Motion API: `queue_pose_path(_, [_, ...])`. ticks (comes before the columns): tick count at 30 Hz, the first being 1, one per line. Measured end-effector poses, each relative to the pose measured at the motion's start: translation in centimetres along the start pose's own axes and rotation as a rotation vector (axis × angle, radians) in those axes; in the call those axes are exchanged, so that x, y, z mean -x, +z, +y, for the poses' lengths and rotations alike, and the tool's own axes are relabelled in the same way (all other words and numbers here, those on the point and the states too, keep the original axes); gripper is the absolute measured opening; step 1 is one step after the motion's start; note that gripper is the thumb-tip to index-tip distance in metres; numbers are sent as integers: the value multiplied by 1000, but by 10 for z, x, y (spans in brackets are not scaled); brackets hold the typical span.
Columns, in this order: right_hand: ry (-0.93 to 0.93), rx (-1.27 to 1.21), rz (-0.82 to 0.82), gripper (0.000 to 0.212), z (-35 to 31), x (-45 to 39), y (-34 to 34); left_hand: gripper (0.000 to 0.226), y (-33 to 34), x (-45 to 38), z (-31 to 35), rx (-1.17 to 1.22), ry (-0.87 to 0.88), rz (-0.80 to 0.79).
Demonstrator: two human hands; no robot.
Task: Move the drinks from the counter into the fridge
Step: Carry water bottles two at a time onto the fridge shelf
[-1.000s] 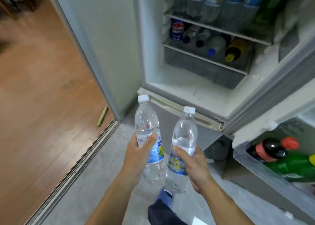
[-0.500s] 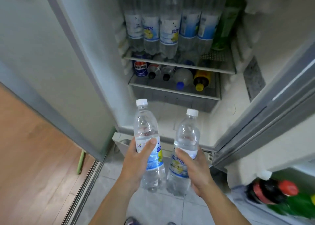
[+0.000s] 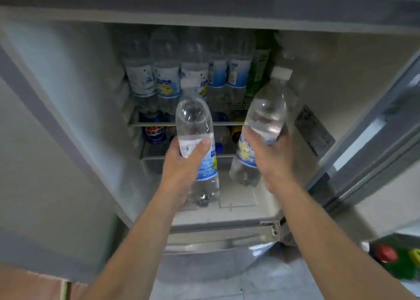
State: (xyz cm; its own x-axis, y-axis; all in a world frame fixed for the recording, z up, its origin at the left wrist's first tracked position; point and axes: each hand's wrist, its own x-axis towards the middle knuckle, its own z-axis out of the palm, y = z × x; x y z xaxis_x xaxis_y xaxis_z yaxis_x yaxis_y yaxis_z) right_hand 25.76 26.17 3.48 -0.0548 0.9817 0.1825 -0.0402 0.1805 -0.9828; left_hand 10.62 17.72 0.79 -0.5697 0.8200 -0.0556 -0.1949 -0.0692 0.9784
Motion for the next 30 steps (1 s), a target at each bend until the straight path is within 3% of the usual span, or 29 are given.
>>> queue_pose_path(4, [-121, -34, 148, 65, -26, -48, 25, 52, 7, -26, 26, -26, 94, -5])
queue_pose_path(8, [-170, -31, 83, 79, -29, -90, 49, 51, 11, -43, 41, -48, 184, 22])
queue_pose_path(14, [-112, 18, -98, 65, -15, -126, 89, 47, 10, -51, 38, -62, 284, 75])
queue_pose_path(21, [-121, 29, -67, 70, -3, -139, 125, 58, -12, -50, 18, -85, 284, 165])
queue_pose_path(25, [-104, 23, -82, 73, -2, -142, 126, 43, -25, -61, 15, -121, 318, 314])
queue_pose_path(30, [-145, 83, -43, 76, 10, -131, 121, 59, -29, -88, 41, -159, 424, 404])
